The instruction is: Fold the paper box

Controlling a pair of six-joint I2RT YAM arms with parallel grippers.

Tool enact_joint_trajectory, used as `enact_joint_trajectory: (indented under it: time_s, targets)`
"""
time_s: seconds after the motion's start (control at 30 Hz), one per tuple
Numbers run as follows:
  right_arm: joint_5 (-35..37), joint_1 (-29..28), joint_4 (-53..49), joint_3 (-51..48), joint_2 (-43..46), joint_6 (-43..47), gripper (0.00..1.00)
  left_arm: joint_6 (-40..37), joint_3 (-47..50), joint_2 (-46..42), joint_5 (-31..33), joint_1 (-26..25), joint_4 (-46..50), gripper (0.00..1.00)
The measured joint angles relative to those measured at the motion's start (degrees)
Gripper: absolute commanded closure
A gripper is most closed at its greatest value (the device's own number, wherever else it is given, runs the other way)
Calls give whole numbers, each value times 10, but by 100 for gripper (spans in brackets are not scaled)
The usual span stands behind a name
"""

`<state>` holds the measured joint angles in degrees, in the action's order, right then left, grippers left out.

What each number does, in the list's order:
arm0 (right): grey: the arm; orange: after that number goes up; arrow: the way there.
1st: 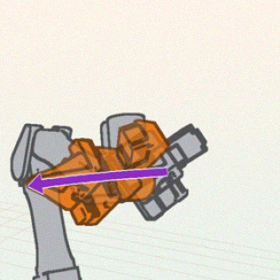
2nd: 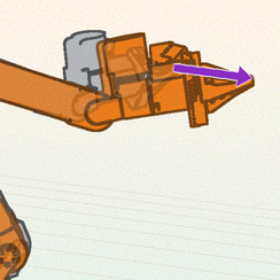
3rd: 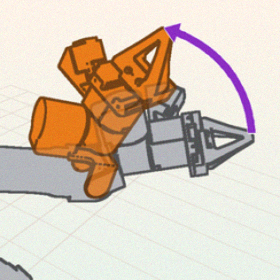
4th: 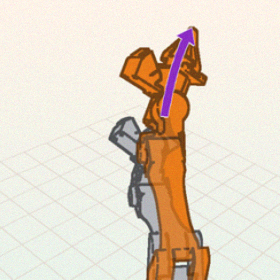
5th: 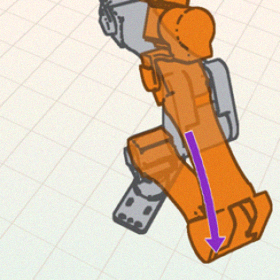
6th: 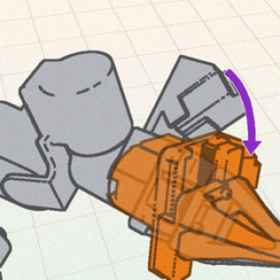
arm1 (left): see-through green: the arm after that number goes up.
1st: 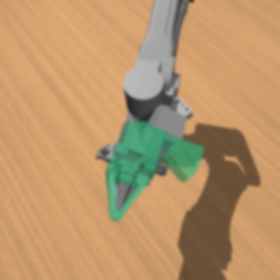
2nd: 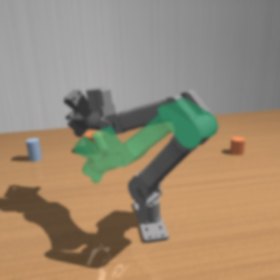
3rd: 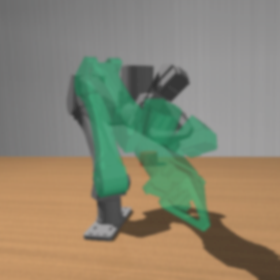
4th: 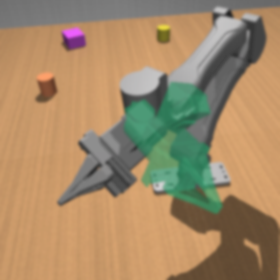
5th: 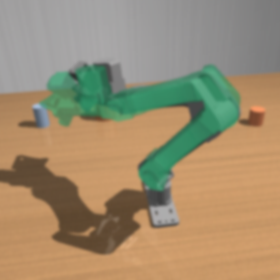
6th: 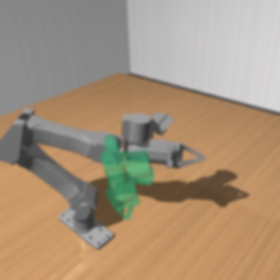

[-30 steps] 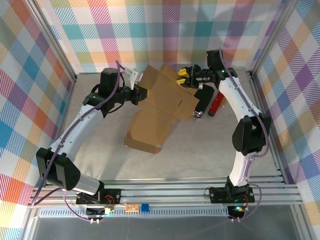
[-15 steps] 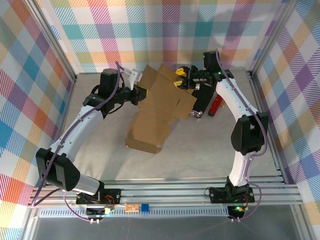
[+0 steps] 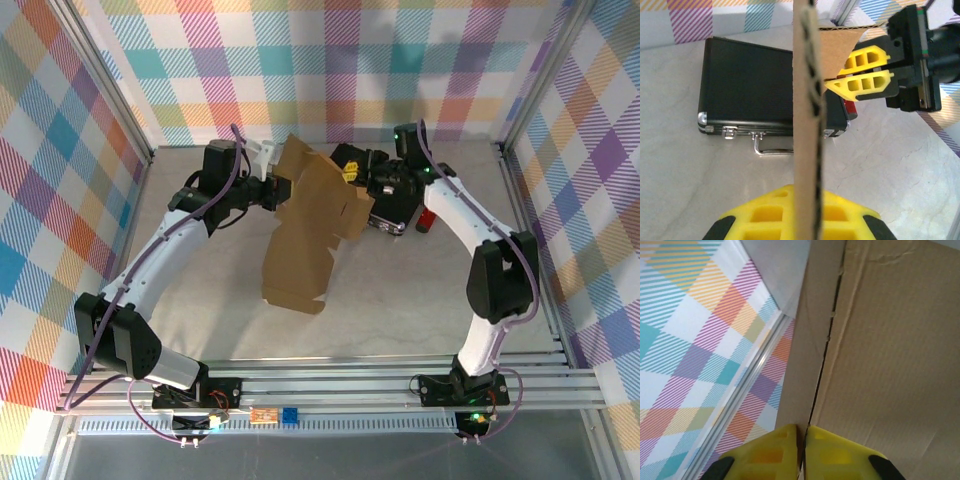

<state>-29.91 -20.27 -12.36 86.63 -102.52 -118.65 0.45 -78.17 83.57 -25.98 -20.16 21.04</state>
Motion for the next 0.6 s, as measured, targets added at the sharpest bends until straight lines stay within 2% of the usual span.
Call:
enact_joint_trajectory:
  time_s: [0.13,0.27,0.33,0.47,0.6]
  targets:
    - [49,-14,63,-59,28,0,82,8,11,0,0,1,-4,100]
    - [57,-18,127,-71,15,0,60,14,12,0,-1,1,-16,100]
    - [55,-18,149,-70,5,0,55,14,12,0,-1,2,-22,100]
    - [47,-12,144,-61,-1,0,54,10,12,0,-6,4,-24,100]
    - [30,0,130,-29,-4,0,59,3,12,0,-16,6,-33,100]
